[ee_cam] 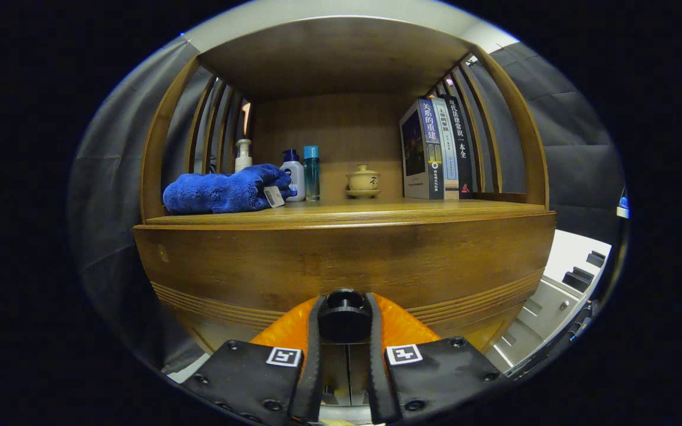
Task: Pull open the drawer, take out the items inside it, and place them on the countertop above the cabinet.
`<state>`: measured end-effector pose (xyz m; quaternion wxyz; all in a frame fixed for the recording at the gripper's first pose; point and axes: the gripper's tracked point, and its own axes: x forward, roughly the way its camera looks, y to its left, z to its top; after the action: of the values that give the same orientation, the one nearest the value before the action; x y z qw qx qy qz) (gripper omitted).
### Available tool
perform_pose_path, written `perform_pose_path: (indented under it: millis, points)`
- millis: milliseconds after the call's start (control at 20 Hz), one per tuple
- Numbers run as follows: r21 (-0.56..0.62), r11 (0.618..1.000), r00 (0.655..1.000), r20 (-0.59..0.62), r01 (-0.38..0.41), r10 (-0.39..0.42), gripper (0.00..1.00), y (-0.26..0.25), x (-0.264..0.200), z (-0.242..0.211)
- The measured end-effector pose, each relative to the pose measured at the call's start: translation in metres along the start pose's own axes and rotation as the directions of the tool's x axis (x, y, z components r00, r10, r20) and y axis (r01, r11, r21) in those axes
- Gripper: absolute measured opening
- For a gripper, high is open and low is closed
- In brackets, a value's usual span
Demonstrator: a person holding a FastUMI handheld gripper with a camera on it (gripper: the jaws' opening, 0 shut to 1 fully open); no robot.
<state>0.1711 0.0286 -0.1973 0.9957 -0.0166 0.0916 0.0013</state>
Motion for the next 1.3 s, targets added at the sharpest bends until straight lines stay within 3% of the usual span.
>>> perform_pose_path:
  millis: [700, 1300]
  points:
    - [-0.012, 1.0, 1.0, -0.011, 0.001, -0.001, 0.39, 0.0, -0.091, -0.01]
    - [-0.035, 0.999, 1.0, -0.024, -0.003, 0.002, 0.38, -0.001, -0.132, -0.016]
